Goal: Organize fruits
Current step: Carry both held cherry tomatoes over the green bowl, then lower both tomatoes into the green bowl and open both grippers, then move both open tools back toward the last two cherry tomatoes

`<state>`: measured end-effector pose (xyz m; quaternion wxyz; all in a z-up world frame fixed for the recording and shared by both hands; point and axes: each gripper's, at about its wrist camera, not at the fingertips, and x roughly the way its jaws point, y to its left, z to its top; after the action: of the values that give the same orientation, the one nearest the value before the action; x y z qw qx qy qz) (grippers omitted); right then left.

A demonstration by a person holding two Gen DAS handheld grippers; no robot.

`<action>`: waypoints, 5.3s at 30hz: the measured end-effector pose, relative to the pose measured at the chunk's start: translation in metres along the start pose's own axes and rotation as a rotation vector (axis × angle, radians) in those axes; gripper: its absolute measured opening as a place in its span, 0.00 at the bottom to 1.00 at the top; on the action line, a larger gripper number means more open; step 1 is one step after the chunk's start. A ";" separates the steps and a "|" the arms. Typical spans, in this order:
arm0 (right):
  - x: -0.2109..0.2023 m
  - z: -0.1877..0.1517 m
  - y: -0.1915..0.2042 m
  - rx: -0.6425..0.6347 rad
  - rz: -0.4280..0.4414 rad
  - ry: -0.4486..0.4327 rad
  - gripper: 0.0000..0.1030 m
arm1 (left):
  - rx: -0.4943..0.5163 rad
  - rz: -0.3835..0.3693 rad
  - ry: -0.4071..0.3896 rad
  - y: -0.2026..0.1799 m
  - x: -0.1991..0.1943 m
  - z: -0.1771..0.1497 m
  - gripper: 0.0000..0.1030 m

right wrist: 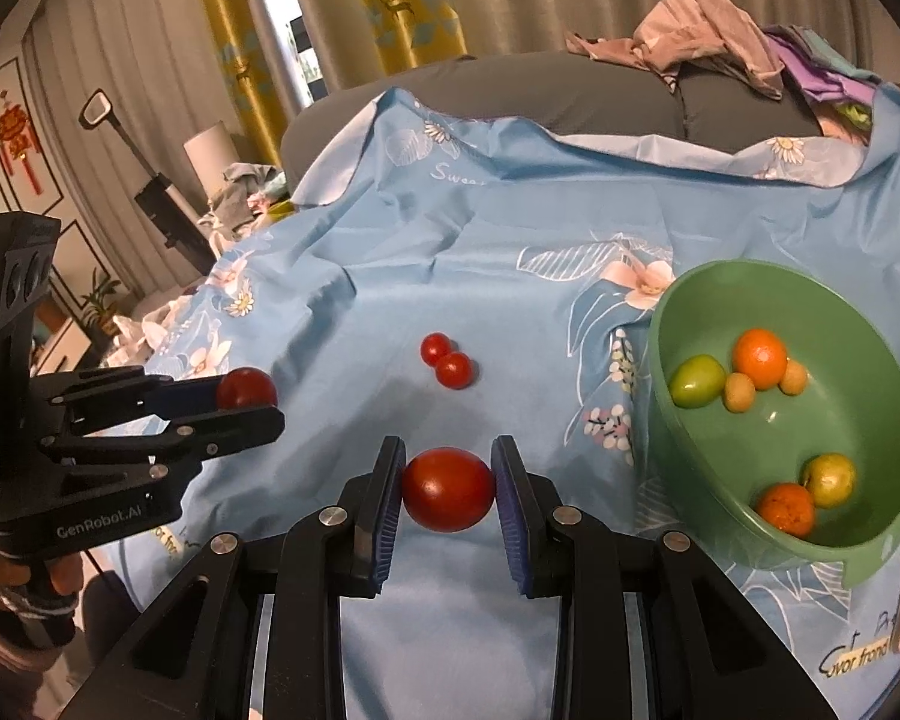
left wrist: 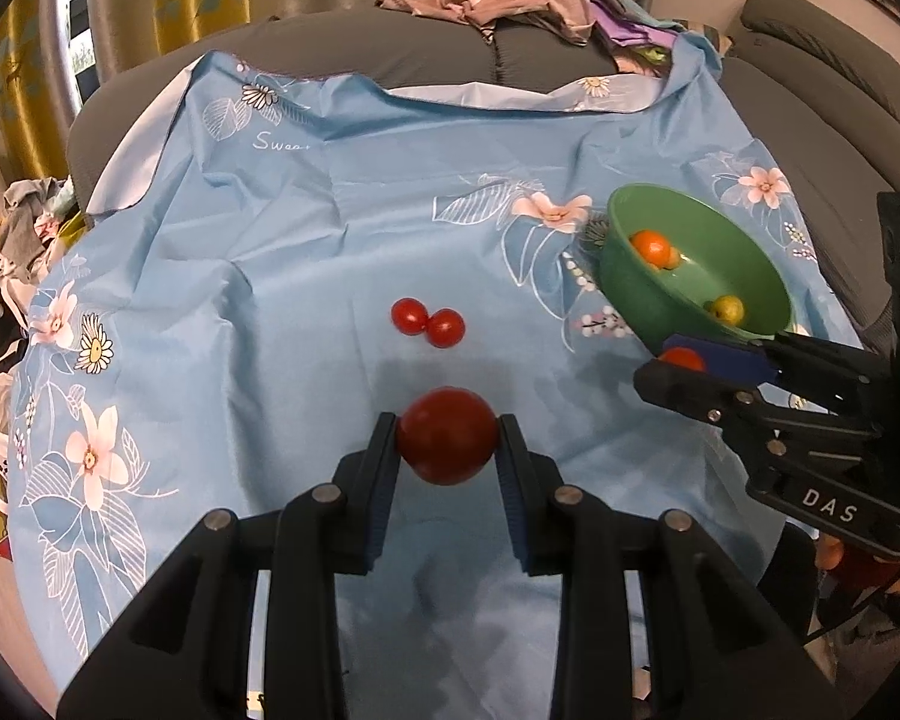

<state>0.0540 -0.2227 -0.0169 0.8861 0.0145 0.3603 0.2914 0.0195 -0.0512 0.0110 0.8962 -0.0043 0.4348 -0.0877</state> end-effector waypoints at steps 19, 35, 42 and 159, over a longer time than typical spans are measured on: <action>-0.020 -0.001 0.004 -0.010 -0.023 -0.044 0.31 | 0.020 -0.021 -0.015 -0.014 -0.013 -0.006 0.32; -0.033 -0.002 -0.001 0.001 -0.037 -0.082 0.31 | 0.044 -0.044 -0.032 -0.025 -0.022 0.001 0.32; -0.040 -0.002 -0.015 0.030 -0.048 -0.107 0.31 | 0.064 -0.054 -0.040 -0.033 -0.023 0.009 0.32; -0.064 -0.009 -0.088 0.127 -0.258 -0.066 0.32 | 0.190 -0.122 0.022 -0.101 0.027 0.052 0.70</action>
<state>0.0567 -0.3311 -0.0039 0.9249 0.0338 0.3474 0.1508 0.0607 -0.1591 0.0303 0.8808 0.0551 0.4332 -0.1831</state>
